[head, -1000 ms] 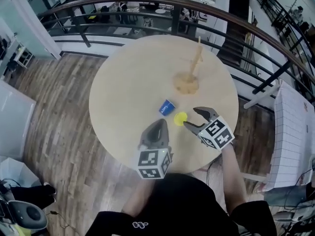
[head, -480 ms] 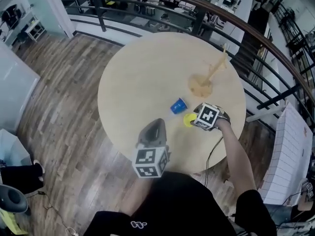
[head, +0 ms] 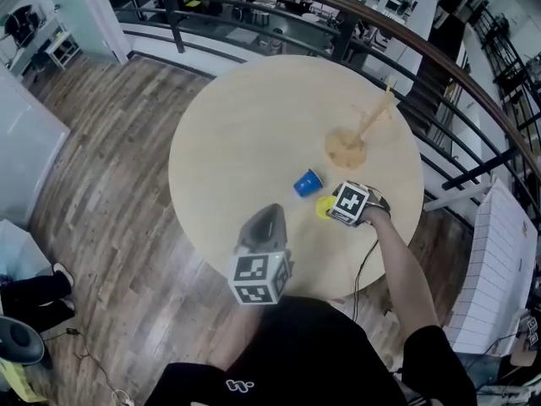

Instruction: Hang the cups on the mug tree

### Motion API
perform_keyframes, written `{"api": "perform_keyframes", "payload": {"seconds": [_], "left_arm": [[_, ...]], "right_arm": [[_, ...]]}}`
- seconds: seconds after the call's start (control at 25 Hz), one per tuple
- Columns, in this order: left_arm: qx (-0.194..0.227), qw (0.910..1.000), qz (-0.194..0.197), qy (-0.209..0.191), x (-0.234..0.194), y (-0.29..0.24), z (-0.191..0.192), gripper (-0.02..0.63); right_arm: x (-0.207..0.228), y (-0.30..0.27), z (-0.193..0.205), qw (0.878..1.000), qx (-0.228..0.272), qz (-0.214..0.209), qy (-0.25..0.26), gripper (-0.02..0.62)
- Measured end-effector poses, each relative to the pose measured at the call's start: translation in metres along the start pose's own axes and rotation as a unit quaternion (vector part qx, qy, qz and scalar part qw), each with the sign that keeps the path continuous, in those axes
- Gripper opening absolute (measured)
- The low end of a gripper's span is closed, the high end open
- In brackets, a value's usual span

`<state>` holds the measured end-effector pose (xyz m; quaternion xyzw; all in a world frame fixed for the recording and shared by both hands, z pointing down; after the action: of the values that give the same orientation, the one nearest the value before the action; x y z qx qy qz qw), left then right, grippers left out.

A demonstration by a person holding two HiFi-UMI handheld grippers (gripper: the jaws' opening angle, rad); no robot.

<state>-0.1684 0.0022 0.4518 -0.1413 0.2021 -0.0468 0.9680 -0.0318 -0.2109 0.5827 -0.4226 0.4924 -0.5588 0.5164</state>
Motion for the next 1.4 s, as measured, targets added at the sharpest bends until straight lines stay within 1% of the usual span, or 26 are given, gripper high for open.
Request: {"api": "perform_keyframes", "payload": {"seconds": [0.16, 0.28, 0.36, 0.44, 0.52, 0.56, 0.68, 0.76, 0.88, 1.0, 1.04, 1.08, 1.12, 1.2, 1.36, 1.4], "left_arm": [[-0.004, 1.0, 0.004, -0.003, 0.003, -0.003, -0.001, 0.012], [-0.011, 0.9999, 0.004, -0.006, 0.004, -0.004, -0.004, 0.012], [-0.013, 0.9998, 0.008, -0.012, 0.007, -0.006, -0.008, 0.012], [-0.013, 0.9997, 0.012, -0.015, 0.007, -0.005, -0.01, 0.012], [-0.015, 0.9996, 0.017, -0.017, 0.008, -0.005, -0.009, 0.012], [-0.017, 0.9995, 0.02, -0.018, 0.009, -0.005, -0.009, 0.012], [-0.022, 0.9988, 0.034, -0.026, 0.018, -0.013, -0.006, 0.012], [-0.024, 0.9985, 0.04, -0.028, 0.022, -0.016, -0.005, 0.012], [-0.03, 0.9978, 0.046, -0.037, 0.027, -0.019, -0.004, 0.012], [-0.034, 0.9968, 0.056, -0.047, 0.032, -0.022, -0.005, 0.012], [-0.034, 0.9965, 0.059, -0.049, 0.033, -0.024, -0.006, 0.012], [-0.034, 0.9962, 0.061, -0.051, 0.035, -0.026, -0.007, 0.012], [-0.035, 0.996, 0.065, -0.052, 0.037, -0.027, -0.007, 0.012], [-0.036, 0.9953, 0.071, -0.055, 0.043, -0.028, -0.006, 0.012], [-0.039, 0.9949, 0.074, -0.057, 0.048, -0.028, -0.001, 0.012], [-0.039, 0.9949, 0.073, -0.056, 0.048, -0.028, -0.002, 0.012]], "right_arm": [[-0.001, -0.001, 0.0, 1.0, 0.01, 0.007, -0.006, 0.232], [-0.001, 0.009, 0.0, 0.999, 0.036, 0.004, -0.027, 0.229], [0.0, 0.027, 0.004, 0.995, 0.081, 0.016, -0.049, 0.227], [-0.004, 0.051, 0.009, 0.986, 0.146, 0.031, -0.079, 0.227], [-0.009, 0.078, 0.015, 0.97, 0.21, 0.058, -0.11, 0.227], [-0.012, 0.091, 0.02, 0.961, 0.235, 0.08, -0.122, 0.227], [-0.021, 0.128, 0.043, 0.935, 0.28, 0.161, -0.143, 0.225], [-0.031, 0.15, 0.06, 0.914, 0.312, 0.203, -0.165, 0.225], [-0.057, 0.187, 0.077, 0.87, 0.366, 0.257, -0.206, 0.225], [-0.094, 0.225, 0.083, 0.819, 0.406, 0.332, -0.232, 0.225], [-0.103, 0.231, 0.081, 0.809, 0.41, 0.35, -0.235, 0.225], [-0.11, 0.234, 0.08, 0.804, 0.408, 0.363, -0.236, 0.225], [-0.114, 0.234, 0.078, 0.804, 0.401, 0.372, -0.234, 0.225], [-0.121, 0.234, 0.078, 0.808, 0.387, 0.385, -0.224, 0.225], [-0.123, 0.232, 0.079, 0.806, 0.383, 0.4, -0.21, 0.225], [-0.121, 0.231, 0.078, 0.809, 0.375, 0.402, -0.208, 0.225]]}}
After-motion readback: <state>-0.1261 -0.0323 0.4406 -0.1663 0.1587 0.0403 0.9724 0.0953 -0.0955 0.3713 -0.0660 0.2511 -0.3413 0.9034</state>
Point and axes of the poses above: the fingertips, and each gripper's own axes: y backward along the fingers, x to its right, z out of its underside, the point moved 9 cm from there along y, backward along the fingers, and after that the axes turned 2 degrees about z, right-handed, at the moved point
